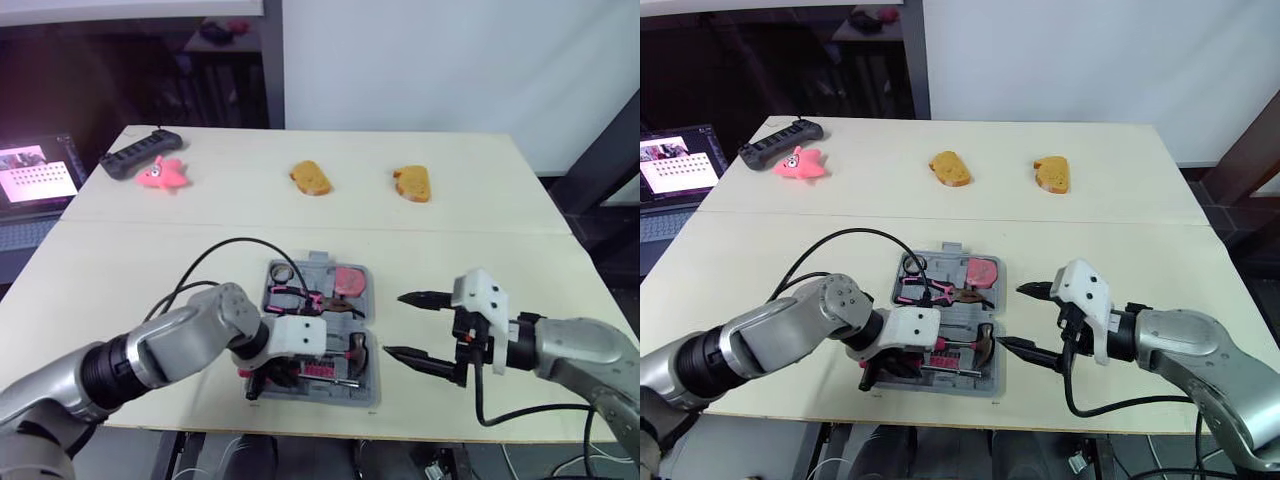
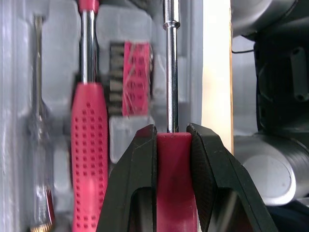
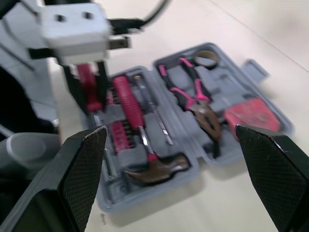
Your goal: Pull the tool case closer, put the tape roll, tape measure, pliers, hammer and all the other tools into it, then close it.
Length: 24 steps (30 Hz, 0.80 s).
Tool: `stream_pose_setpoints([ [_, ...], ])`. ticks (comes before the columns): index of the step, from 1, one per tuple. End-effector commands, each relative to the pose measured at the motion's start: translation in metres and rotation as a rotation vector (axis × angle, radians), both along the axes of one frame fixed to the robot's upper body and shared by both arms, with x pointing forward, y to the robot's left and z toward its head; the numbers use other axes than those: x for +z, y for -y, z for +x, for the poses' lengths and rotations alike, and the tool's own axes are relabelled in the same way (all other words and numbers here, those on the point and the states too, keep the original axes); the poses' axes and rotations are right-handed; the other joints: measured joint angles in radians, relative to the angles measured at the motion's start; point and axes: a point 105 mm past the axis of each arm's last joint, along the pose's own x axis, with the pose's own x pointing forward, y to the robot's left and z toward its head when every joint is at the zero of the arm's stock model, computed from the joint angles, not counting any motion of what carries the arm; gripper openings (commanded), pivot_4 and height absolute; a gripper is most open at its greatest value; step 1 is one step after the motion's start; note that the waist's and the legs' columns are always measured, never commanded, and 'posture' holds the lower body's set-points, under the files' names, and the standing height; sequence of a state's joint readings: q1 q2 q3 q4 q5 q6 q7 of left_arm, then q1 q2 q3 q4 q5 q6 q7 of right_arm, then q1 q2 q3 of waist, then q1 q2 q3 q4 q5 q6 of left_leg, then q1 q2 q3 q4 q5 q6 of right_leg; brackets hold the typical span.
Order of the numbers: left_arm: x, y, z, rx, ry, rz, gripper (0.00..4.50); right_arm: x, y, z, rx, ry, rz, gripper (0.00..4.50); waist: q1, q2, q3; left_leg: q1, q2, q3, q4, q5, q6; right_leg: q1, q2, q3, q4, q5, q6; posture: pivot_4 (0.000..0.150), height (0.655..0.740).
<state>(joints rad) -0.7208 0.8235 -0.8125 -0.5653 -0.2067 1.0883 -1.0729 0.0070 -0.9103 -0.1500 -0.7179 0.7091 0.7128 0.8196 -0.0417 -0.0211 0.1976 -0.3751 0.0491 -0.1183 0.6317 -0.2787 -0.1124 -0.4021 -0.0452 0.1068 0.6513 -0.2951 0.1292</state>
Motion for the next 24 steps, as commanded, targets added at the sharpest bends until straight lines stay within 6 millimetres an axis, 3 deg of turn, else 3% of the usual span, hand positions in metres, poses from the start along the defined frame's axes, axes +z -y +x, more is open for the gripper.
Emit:
stream_pose_setpoints([
  [1,-0.001,0.003,-0.007,-0.014,0.016,0.006,0.44,0.003,-0.001,0.0,0.042,0.014,-0.018,4.5,0.0,0.0,0.0,0.0,0.0,0.0,0.0,0.0,0.0,0.0,0.0,0.0,0.0,0.0,0.0,0.15,0.74],
  [10,-0.008,0.009,-0.02,0.011,-0.002,0.004,0.44,0.002,0.001,0.0,0.076,-0.005,-0.037,4.5,0.002,0.0,0.0,0.0,0.0,0.0,0.0,0.0,0.0,0.0,0.0,0.0,0.001,0.0,0.0,0.15,0.74],
  [24,-0.019,0.016,-0.015,0.029,0.037,0.015,0.44,0.001,-0.001,-0.001,0.091,-0.023,-0.048,4.5,0.003,0.0,0.0,0.001,0.0,0.0,0.001,0.0,0.0,0.001,0.0,0.0,0.001,0.0,0.0,0.15,0.74],
])
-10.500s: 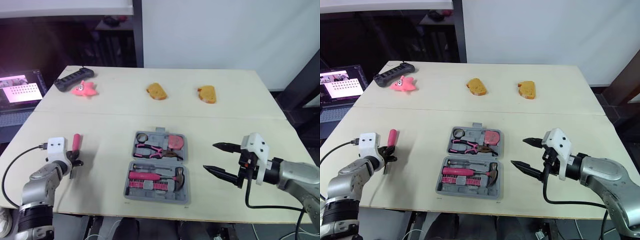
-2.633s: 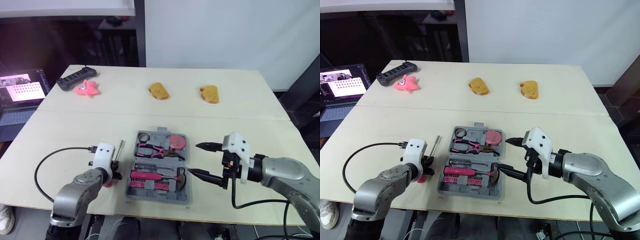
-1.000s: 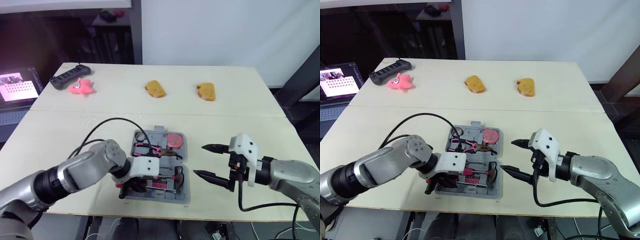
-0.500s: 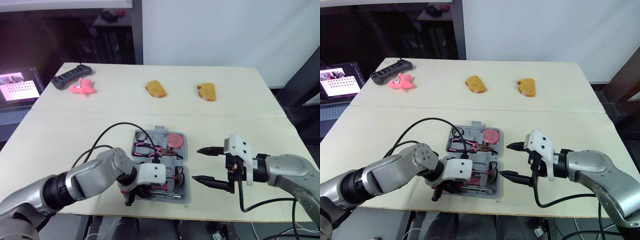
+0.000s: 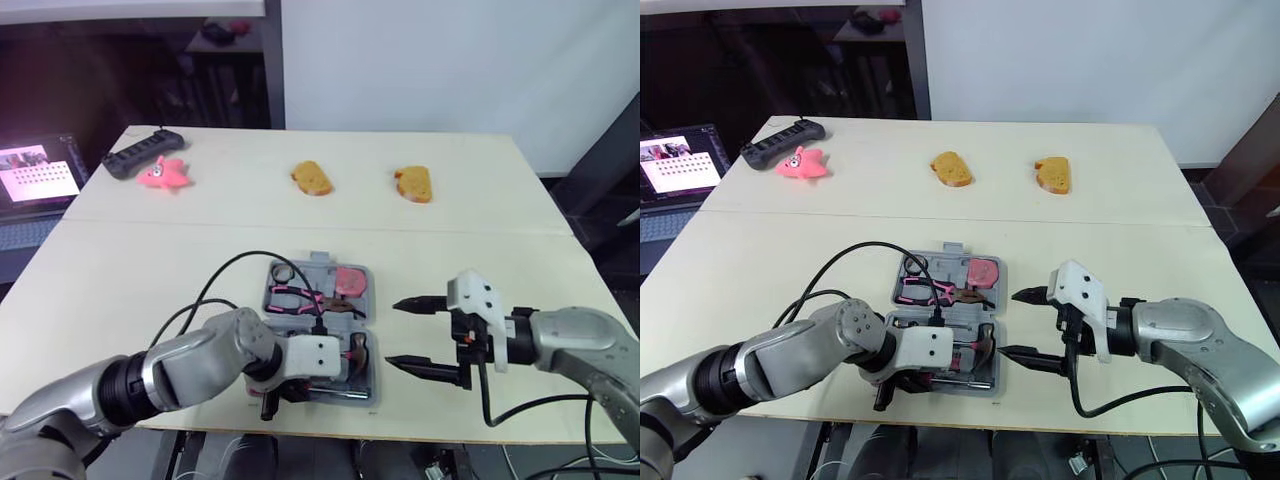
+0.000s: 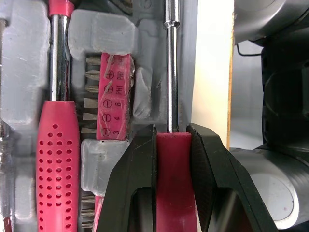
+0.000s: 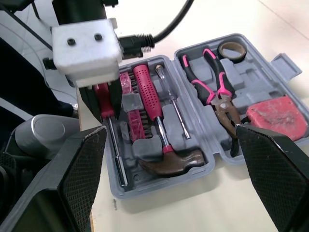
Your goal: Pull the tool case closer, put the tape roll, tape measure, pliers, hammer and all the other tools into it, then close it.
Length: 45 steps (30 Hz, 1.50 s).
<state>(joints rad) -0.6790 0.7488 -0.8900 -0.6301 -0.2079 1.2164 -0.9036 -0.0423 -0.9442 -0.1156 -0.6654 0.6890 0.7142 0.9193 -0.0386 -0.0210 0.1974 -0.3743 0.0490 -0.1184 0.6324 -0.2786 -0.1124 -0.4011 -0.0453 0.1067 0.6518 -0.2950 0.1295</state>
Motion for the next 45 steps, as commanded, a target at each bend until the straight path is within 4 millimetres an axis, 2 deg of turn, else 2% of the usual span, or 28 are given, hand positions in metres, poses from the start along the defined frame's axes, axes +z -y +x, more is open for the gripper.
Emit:
stream_pose_setpoints([
  [1,0.0,0.003,0.0,-0.018,0.019,-0.007,0.44,0.004,-0.003,-0.001,0.017,0.018,-0.009,4.5,0.001,0.0,0.0,0.0,0.0,0.0,0.0,0.0,0.0,0.0,0.0,0.0,0.0,0.0,0.0,0.15,0.74],
  [6,-0.001,0.004,0.002,-0.018,0.025,-0.006,0.44,0.003,-0.003,-0.002,0.011,0.015,-0.007,4.5,0.004,0.0,0.0,0.001,0.0,0.0,0.0,0.0,0.0,0.001,0.0,0.0,0.0,0.0,0.0,0.15,0.74],
  [15,-0.003,-0.008,0.008,-0.04,0.048,0.001,0.44,0.001,-0.003,-0.005,0.001,0.008,-0.001,4.5,0.014,0.0,0.0,0.001,0.0,0.0,0.0,0.0,0.0,0.002,0.0,0.0,0.0,0.0,0.0,0.15,0.74],
  [17,-0.002,-0.008,0.008,-0.054,0.058,-0.003,1.47,0.001,-0.003,-0.006,0.0,0.007,0.0,4.5,0.018,0.0,0.0,0.001,0.0,0.0,0.0,0.0,0.0,0.002,0.0,0.0,0.0,0.0,0.0,0.15,0.74],
  [19,0.0,-0.006,0.008,-0.062,0.068,-0.013,2.23,0.0,-0.003,-0.006,0.0,0.006,0.001,4.5,0.021,0.0,0.0,0.001,0.0,0.0,0.001,0.0,0.0,0.002,0.0,0.0,0.0,0.0,0.0,0.15,0.74],
  [23,0.009,-0.005,0.012,-0.058,0.083,-0.039,4.25,0.0,-0.004,-0.007,0.002,0.005,0.007,4.5,0.027,0.0,0.0,0.001,0.0,0.0,0.001,0.0,0.0,0.002,0.0,0.0,0.0,0.0,0.0,0.15,0.74],
  [24,0.01,-0.005,0.013,-0.056,0.084,-0.04,4.47,0.0,-0.004,-0.007,0.002,0.005,0.008,4.5,0.027,0.0,0.0,0.001,0.0,0.0,0.002,0.0,0.0,0.003,0.0,0.0,0.0,0.0,0.0,0.15,0.74],
  [28,0.023,-0.008,0.019,-0.026,0.11,-0.076,4.47,-0.001,-0.005,-0.005,0.0,0.004,0.012,4.5,0.025,0.0,0.0,0.001,0.0,0.0,0.005,0.0,0.0,0.004,0.0,0.0,0.0,0.0,0.0,0.15,0.74],
  [31,0.032,-0.017,0.023,0.003,0.119,-0.088,4.47,0.0,-0.005,-0.004,-0.002,0.005,0.015,4.5,0.021,0.0,0.0,0.001,0.0,0.0,0.004,0.0,0.0,0.004,0.0,0.0,0.0,0.0,0.0,0.15,0.74],
  [35,0.043,-0.029,0.017,0.034,0.074,-0.123,4.47,-0.001,-0.006,-0.004,-0.007,0.006,0.016,4.5,0.021,0.0,0.0,0.001,0.0,0.0,0.004,-0.001,0.002,0.003,0.0,0.0,0.0,0.0,0.001,0.15,0.74],
  [38,0.045,-0.034,0.011,0.069,0.018,-0.193,3.59,0.0,-0.005,-0.004,-0.014,0.008,0.017,4.5,0.022,0.0,0.0,0.001,0.0,0.0,0.004,-0.001,0.002,0.003,0.0,0.0,0.0,0.0,0.001,0.15,0.74],
  [42,0.035,-0.038,0.01,0.078,0.034,-0.24,1.53,0.0,-0.005,-0.003,-0.02,0.01,0.017,4.5,0.022,0.001,0.0,0.001,0.0,0.0,0.004,-0.001,0.002,0.003,0.0,0.0,0.0,0.0,0.001,0.15,0.74],
  [45,0.024,-0.033,0.012,0.099,0.052,-0.314,0.03,-0.001,-0.005,-0.003,-0.024,0.011,0.018,4.5,0.024,0.001,0.0,0.001,0.0,0.0,0.004,-0.001,0.002,0.004,-0.001,0.0,0.0,0.0,0.001,0.15,0.74],
])
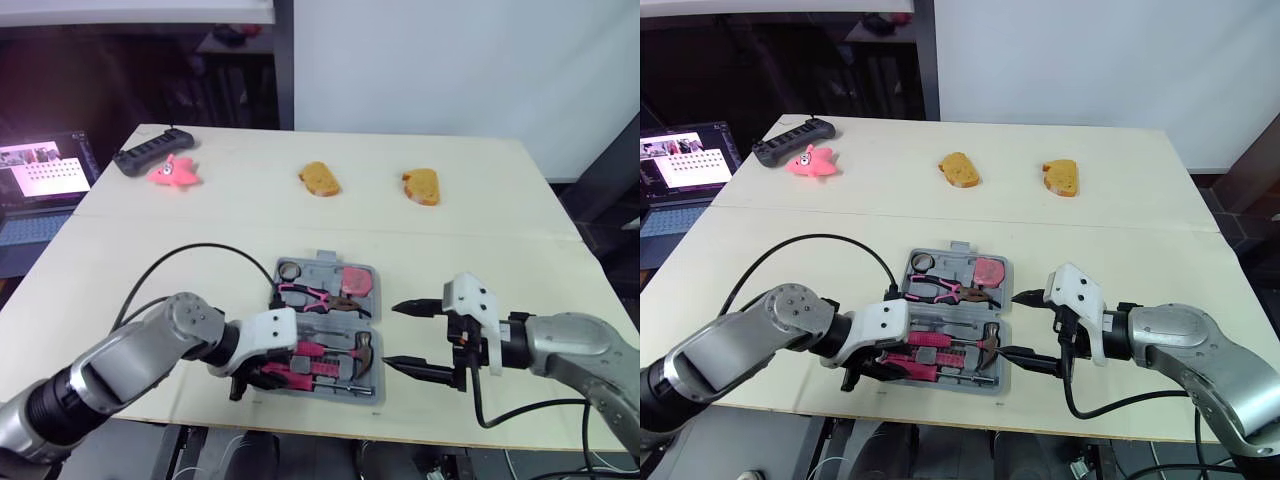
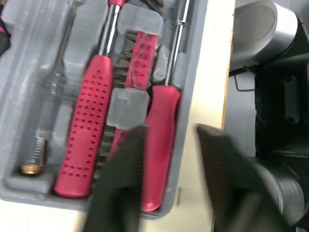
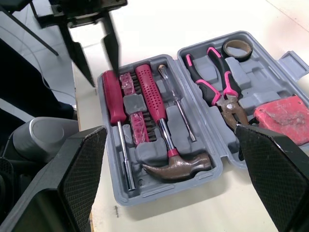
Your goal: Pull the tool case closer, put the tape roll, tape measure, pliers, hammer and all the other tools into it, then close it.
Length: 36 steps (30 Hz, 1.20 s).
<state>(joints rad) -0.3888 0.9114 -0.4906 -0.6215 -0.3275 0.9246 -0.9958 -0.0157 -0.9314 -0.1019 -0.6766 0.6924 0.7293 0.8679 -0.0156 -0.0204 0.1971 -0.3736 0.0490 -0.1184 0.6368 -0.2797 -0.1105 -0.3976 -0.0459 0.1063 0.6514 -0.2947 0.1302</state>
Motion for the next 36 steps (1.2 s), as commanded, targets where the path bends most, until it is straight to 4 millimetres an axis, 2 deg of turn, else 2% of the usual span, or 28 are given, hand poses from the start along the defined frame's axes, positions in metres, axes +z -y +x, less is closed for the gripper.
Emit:
stream_pose_setpoints([
  [1,-0.001,0.009,0.008,0.019,0.078,-0.101,0.03,0.007,-0.004,-0.003,0.017,0.036,0.013,4.5,0.002,0.0,0.0,0.0,0.0,0.0,0.0,0.0,0.0,0.0,0.0,0.0,0.0,0.0,0.0,0.15,0.74],
  [8,-0.016,0.014,0.005,0.026,0.07,-0.174,0.03,0.007,-0.003,-0.003,0.013,0.035,0.011,4.5,-0.001,0.0,0.0,0.0,0.0,0.0,0.0,0.0,0.0,0.0,0.0,0.0,0.0,0.0,0.0,0.15,0.74],
  [19,-0.041,0.005,0.004,0.03,0.084,-0.103,0.03,0.006,-0.001,-0.004,0.003,0.027,0.002,4.5,0.001,0.001,0.0,0.0,0.0,0.0,0.0,0.0,0.0,0.0,0.0,0.0,0.0,0.0,0.0,0.15,0.74],
  [27,-0.056,0.0,-0.004,0.004,0.057,-0.05,0.03,0.004,0.001,-0.004,-0.001,0.017,-0.014,4.5,0.0,0.002,-0.001,0.001,0.0,0.0,0.0,0.0,0.0,0.0,0.0,0.0,0.0,0.0,0.0,0.15,0.74],
  [32,-0.054,0.002,-0.001,0.016,0.073,-0.063,0.03,0.004,0.003,-0.003,-0.004,0.016,-0.02,4.5,0.0,0.002,-0.001,0.001,0.0,0.0,0.0,0.0,0.0,0.001,0.0,0.0,0.0,0.0,0.0,0.15,0.74],
  [35,-0.039,0.003,0.006,0.031,0.109,-0.123,0.03,0.004,0.004,0.0,-0.008,0.023,-0.021,4.5,-0.001,0.002,-0.001,0.001,0.0,0.0,0.0,0.0,0.0,0.001,0.0,0.0,0.0,0.0,0.0,0.15,0.74],
  [36,-0.02,0.002,0.011,0.044,0.136,-0.193,0.03,0.004,0.005,0.001,-0.012,0.028,-0.02,4.5,-0.002,0.002,-0.001,0.001,0.0,0.0,0.0,0.0,0.0,0.0,0.0,0.0,0.0,0.0,0.0,0.15,0.74],
])
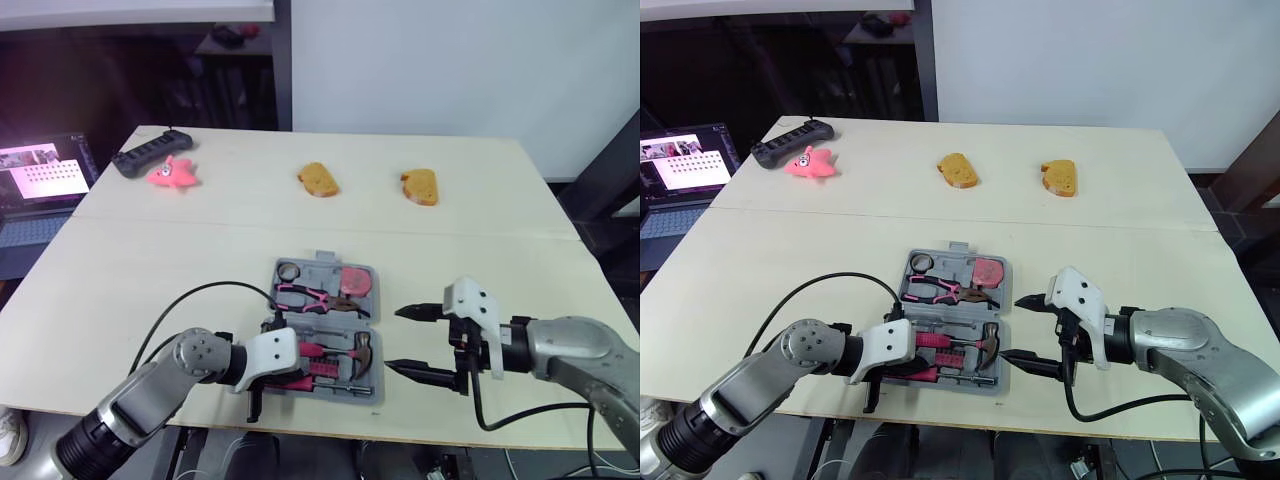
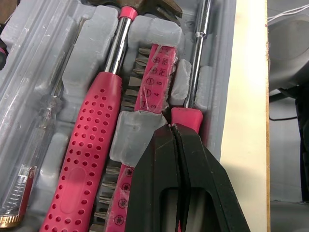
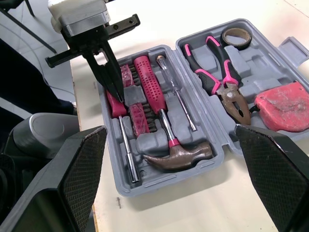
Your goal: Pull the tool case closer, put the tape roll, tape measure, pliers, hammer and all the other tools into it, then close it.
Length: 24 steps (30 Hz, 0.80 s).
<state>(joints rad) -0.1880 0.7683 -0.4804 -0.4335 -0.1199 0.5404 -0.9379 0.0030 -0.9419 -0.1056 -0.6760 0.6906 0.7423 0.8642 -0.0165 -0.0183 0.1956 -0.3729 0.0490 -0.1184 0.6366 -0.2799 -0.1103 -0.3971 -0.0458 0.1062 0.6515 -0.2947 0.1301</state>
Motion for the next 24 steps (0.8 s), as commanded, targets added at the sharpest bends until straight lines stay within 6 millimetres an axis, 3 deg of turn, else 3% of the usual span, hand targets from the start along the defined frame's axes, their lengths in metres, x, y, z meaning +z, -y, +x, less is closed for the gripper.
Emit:
stream_pose_setpoints([
  [1,0.031,-0.006,0.007,0.024,0.027,-0.127,0.03,0.009,0.001,0.004,0.002,0.055,-0.003,4.5,-0.002,0.0,0.0,0.0,0.0,0.0,0.0,0.0,0.0,0.0,0.0,0.0,0.0,0.0,0.0,0.15,0.74],
  [4,0.058,-0.021,0.01,0.052,0.014,-0.243,0.03,0.006,0.003,0.008,-0.018,0.059,-0.005,4.5,0.0,0.0,0.0,0.0,0.0,0.0,0.0,0.0,0.0,-0.001,0.0,0.0,0.0,0.0,0.0,0.15,0.74],
  [9,0.068,-0.09,0.036,0.331,0.027,-0.284,0.03,-0.013,0.005,0.031,-0.118,0.064,-0.022,4.5,-0.007,0.0,0.0,0.001,0.0,0.0,-0.002,0.0,0.0,-0.001,0.0,0.0,0.0,0.0,0.0,0.15,0.74],
  [11,0.067,-0.1,0.044,0.406,0.017,-0.307,0.03,-0.021,0.008,0.041,-0.161,0.07,-0.048,4.5,-0.007,0.0,0.0,0.001,0.0,0.0,-0.002,0.0,0.0,-0.001,0.0,0.0,0.0,0.0,0.0,0.15,0.74],
  [16,0.034,-0.117,0.067,0.52,0.007,-0.237,0.03,-0.04,0.014,0.063,-0.243,0.05,-0.099,4.5,0.0,0.0,0.0,-0.001,-0.001,0.0,-0.001,0.0,0.0,-0.001,-0.001,0.0,0.0,0.0,0.0,0.15,0.74],
  [19,0.024,-0.106,0.077,0.493,0.017,-0.25,0.0,-0.049,0.02,0.07,-0.263,0.036,-0.15,3.67,-0.001,0.0,0.0,-0.001,0.0,0.0,-0.002,0.0,0.0,-0.002,-0.001,0.0,0.0,0.0,0.0,0.15,0.74],
  [24,0.004,-0.071,0.09,0.404,0.013,-0.253,0.0,-0.071,0.02,0.071,-0.245,-0.02,-0.254,1.18,-0.002,0.001,0.0,0.0,0.0,0.0,-0.002,0.0,0.0,-0.002,-0.001,-0.001,0.001,0.0,0.0,0.15,0.74],
])
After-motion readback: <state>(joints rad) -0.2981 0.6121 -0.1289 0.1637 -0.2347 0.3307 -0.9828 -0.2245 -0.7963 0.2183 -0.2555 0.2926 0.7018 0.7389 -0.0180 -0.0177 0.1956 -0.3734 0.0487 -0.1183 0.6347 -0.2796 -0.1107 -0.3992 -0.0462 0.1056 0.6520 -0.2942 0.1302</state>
